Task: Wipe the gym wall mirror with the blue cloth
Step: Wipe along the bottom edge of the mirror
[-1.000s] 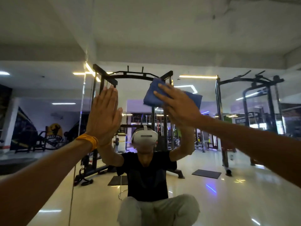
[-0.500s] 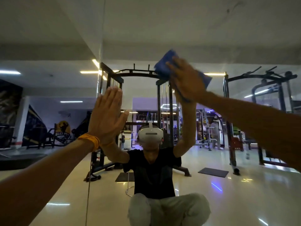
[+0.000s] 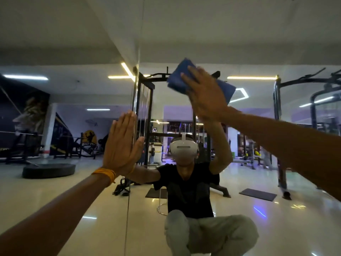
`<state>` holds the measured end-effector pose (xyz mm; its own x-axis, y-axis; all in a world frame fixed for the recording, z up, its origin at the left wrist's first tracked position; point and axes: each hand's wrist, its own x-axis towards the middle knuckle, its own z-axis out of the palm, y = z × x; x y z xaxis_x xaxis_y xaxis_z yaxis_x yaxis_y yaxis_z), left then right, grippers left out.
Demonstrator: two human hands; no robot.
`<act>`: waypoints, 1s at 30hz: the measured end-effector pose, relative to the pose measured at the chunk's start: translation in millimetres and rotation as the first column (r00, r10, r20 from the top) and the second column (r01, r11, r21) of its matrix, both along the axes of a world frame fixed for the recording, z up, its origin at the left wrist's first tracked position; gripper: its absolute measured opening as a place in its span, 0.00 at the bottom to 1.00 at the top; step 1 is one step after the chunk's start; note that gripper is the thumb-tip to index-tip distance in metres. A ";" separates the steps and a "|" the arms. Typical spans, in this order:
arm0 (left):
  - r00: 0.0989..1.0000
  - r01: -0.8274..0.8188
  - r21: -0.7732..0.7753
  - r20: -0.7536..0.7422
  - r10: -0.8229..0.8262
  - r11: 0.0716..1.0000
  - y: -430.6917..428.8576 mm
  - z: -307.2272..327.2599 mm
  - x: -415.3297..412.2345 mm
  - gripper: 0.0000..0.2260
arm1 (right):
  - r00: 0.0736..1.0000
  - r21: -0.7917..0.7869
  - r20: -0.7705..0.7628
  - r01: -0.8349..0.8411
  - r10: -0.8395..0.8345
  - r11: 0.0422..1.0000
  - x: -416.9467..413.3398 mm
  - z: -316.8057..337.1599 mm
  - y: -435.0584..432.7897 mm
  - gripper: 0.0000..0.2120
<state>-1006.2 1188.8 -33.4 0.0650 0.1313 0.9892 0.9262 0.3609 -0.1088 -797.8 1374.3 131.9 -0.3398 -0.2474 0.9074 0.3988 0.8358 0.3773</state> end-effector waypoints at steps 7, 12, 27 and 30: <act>1.000 -0.029 0.018 0.004 0.029 0.999 -3.3 -12.2 -6.7 0.33 | 0.997 0.012 0.080 0.001 -0.002 1.000 -53.4 -33.7 -61.9 0.30; 0.998 -0.066 0.035 -0.001 0.066 0.997 -1.9 -15.5 -9.0 0.32 | 0.984 0.218 0.177 -0.008 -0.032 0.976 -48.1 -4.9 -48.3 0.26; 0.997 -0.058 0.022 0.061 0.057 0.998 1.1 -42.7 -2.2 0.31 | 0.995 0.271 0.095 -0.059 0.034 0.961 14.4 -168.4 39.2 0.27; 0.990 -0.064 0.021 0.125 0.060 0.998 6.9 -68.3 6.8 0.32 | 0.978 -0.045 -0.192 -0.088 0.078 0.995 51.6 -142.5 73.0 0.26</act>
<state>-999.4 1195.7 -101.7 -0.0658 0.1066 0.9921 0.9078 0.4192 0.0151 -746.2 1447.3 -10.6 -0.1404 -0.2177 0.9659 0.3870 0.8859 0.2559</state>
